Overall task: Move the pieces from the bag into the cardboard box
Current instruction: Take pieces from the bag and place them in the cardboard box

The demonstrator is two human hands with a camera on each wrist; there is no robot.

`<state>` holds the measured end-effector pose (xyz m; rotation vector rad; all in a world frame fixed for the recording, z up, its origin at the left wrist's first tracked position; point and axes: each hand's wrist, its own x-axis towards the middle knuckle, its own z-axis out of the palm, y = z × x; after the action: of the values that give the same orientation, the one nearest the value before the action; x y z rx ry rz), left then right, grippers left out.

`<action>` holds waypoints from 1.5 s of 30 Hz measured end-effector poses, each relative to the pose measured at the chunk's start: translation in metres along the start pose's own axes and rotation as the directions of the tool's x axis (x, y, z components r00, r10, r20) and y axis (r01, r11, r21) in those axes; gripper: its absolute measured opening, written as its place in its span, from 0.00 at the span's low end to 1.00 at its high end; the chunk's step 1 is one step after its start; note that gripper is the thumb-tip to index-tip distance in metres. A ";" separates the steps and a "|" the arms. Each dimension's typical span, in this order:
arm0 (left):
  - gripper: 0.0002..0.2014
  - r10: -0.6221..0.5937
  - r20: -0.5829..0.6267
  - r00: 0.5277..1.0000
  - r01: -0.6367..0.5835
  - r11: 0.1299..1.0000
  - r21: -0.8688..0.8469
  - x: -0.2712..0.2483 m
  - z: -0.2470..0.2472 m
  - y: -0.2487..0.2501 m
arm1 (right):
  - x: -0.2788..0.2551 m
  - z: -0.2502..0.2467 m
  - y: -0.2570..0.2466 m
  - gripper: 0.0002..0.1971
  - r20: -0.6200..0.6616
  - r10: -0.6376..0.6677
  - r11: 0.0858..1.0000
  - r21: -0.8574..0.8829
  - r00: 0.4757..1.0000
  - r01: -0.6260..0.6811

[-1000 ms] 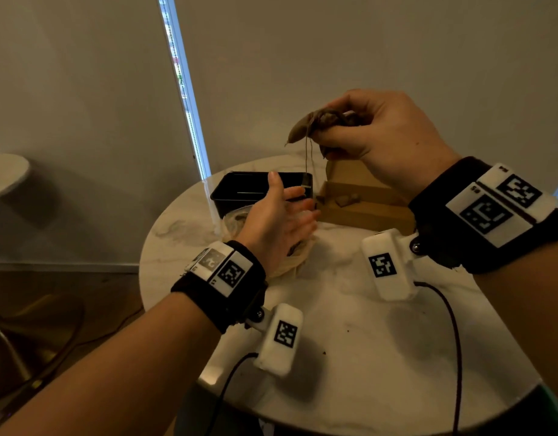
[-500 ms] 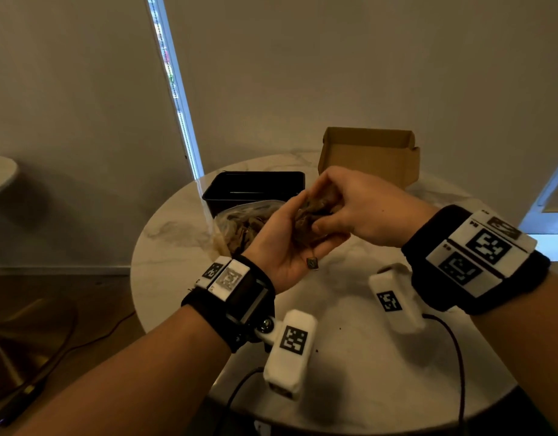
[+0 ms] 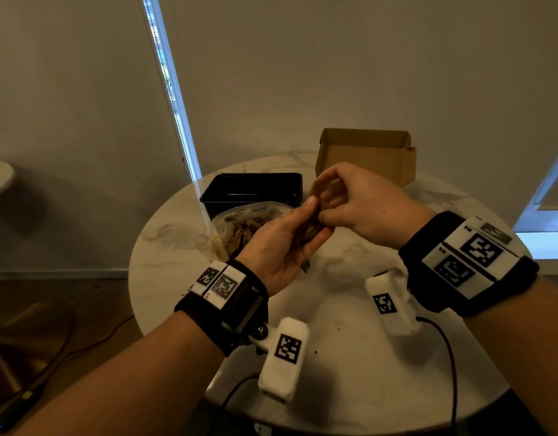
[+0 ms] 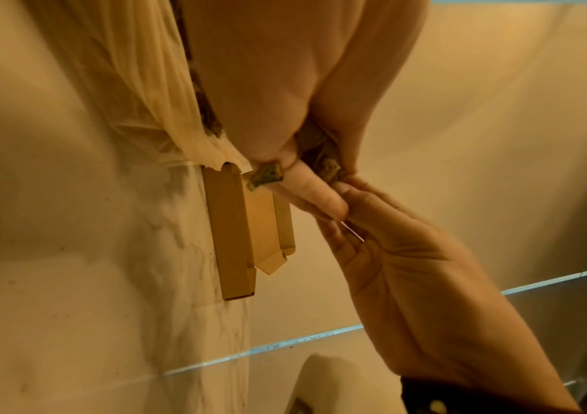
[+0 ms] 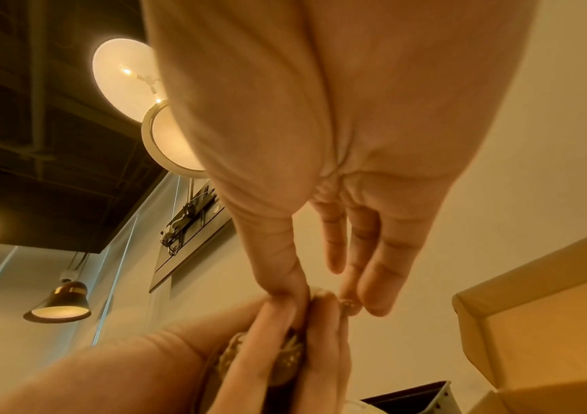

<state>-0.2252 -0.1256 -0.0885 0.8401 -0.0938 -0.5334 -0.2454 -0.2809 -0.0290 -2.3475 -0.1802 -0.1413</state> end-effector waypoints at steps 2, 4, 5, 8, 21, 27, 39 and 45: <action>0.14 0.025 -0.013 1.000 -0.025 1.000 -0.015 0.001 0.000 -0.001 | 0.000 0.001 0.001 0.23 -0.008 0.010 1.000 -0.029 1.000 -0.010; 0.17 0.034 -0.056 0.998 -0.034 0.999 -0.008 0.003 0.000 -0.001 | 0.000 0.002 0.002 0.21 -0.033 0.008 0.999 -0.034 0.999 -0.009; 0.18 0.031 -0.080 0.996 -0.031 0.999 -0.005 0.003 0.001 -0.001 | 0.001 0.003 0.003 0.20 -0.057 0.004 1.000 -0.030 0.998 -0.005; 0.18 0.024 -0.170 0.985 -0.031 0.999 -0.039 0.006 -0.001 0.003 | 0.003 0.001 0.006 0.16 -0.144 -0.005 1.000 0.000 0.990 0.005; 0.09 0.120 -0.346 0.930 -0.151 0.987 -0.063 0.003 -0.015 0.019 | 0.003 -0.016 0.019 0.05 -0.316 0.324 0.860 0.492 0.892 -0.138; 0.12 0.146 -0.368 0.918 -0.167 0.986 -0.025 0.004 -0.023 0.023 | 0.001 -0.016 0.030 0.02 -0.307 0.370 0.822 0.548 0.877 -0.155; 0.06 0.244 -0.132 0.961 -0.132 0.819 0.558 0.022 0.001 0.002 | -0.008 0.026 0.032 0.08 -0.081 0.290 0.855 0.470 0.954 -0.220; 0.10 0.194 -0.116 0.974 -0.085 0.792 0.605 0.020 -0.008 0.001 | -0.003 0.024 0.040 0.20 -0.067 0.127 0.940 0.326 0.990 -0.099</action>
<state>-0.2055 -0.1290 -0.0954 1.4877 -0.1697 -0.2810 -0.2405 -0.2925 -0.0738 -2.0154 -0.0217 -0.1455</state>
